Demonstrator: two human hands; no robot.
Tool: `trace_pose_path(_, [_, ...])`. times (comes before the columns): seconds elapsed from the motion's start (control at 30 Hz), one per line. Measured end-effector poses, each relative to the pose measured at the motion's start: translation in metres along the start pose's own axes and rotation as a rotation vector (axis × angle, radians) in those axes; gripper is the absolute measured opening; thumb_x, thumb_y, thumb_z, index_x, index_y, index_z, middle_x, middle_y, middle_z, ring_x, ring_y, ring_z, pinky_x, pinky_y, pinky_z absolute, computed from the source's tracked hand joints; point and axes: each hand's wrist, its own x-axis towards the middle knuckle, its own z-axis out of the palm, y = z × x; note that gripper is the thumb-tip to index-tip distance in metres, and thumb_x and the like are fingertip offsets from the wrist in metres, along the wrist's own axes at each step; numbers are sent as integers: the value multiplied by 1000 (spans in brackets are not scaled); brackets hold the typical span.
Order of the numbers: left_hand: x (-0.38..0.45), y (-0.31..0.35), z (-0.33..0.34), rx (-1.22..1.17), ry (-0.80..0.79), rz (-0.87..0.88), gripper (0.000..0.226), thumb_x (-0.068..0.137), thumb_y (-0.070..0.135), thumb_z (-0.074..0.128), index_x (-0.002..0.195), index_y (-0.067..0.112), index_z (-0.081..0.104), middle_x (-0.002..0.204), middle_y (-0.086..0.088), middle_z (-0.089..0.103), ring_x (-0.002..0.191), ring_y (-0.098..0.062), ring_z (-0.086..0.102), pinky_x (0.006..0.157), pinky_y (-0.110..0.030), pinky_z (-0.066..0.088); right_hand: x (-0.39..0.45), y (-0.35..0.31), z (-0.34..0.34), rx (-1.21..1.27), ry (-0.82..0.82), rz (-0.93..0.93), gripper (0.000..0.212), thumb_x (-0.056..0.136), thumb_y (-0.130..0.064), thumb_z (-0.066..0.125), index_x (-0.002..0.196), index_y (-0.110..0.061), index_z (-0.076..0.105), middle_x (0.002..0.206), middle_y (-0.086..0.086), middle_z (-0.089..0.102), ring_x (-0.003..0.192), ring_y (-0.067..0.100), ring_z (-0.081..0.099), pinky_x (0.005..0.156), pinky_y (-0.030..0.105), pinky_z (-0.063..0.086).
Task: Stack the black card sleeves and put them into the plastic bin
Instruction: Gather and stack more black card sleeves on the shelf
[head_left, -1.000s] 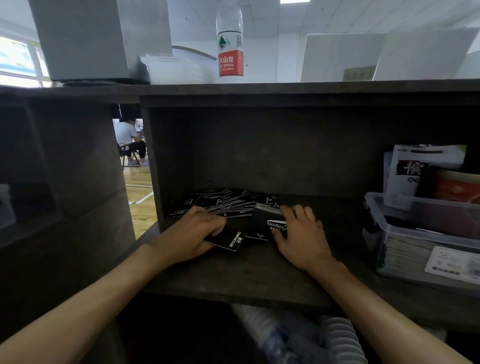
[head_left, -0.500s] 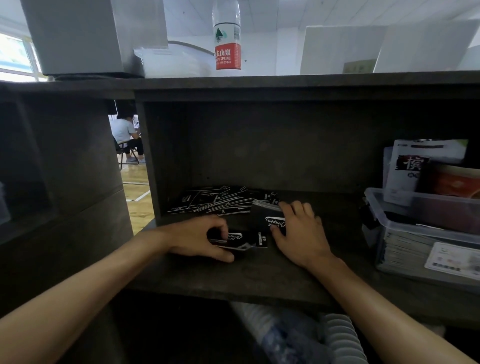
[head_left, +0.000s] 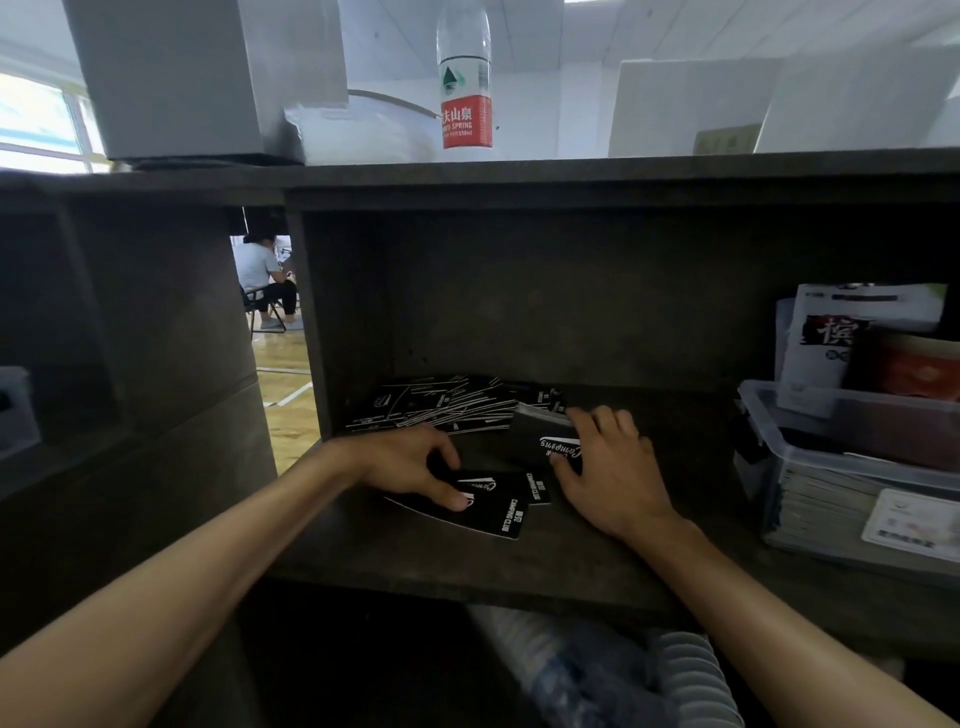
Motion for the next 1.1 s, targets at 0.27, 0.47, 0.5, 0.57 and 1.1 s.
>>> trace_pose_path(0.27, [-2, 26, 12, -166, 343, 237, 26, 78, 27, 80, 95, 33, 60, 99, 13, 66, 93, 0, 61, 84, -26, 49, 1, -2, -1, 93, 8, 38, 75, 90, -70, 15, 143, -25, 43, 135, 1, 47, 126, 18, 39, 103, 46, 39])
trace_pose_path(0.47, [26, 54, 38, 55, 708, 176, 27, 83, 34, 74, 106, 26, 63, 107, 5, 54, 110, -14, 49, 92, -27, 42, -1, -3, -5, 134, 10, 36, 74, 90, -71, 13, 137, -27, 50, 128, -1, 51, 121, 17, 42, 100, 45, 42])
trace_pose_path(0.5, [30, 56, 43, 8, 726, 162, 39, 82, 33, 75, 117, 25, 59, 114, 3, 50, 114, -14, 46, 94, -25, 40, -2, -3, -5, 123, 4, 33, 69, 91, -69, 21, 138, -26, 48, 129, -2, 50, 121, 17, 41, 100, 45, 42])
trace_pose_path(0.57, [33, 62, 49, -164, 712, 147, 71, 80, 29, 78, 140, 25, 40, 133, 0, 36, 122, -12, 39, 103, -22, 33, -3, -3, -6, 89, -8, 18, 59, 91, -57, 44, 140, -25, 44, 130, -2, 48, 121, 17, 40, 100, 44, 42])
trace_pose_path(1.1, [47, 88, 53, 14, 563, 289, 66, 92, 12, 57, 152, 21, 32, 160, -6, 21, 147, -17, 6, 112, -20, -1, -3, 4, -22, -26, 8, -89, 55, 86, -36, 60, 137, -21, 48, 132, 1, 41, 123, 20, 36, 100, 43, 43])
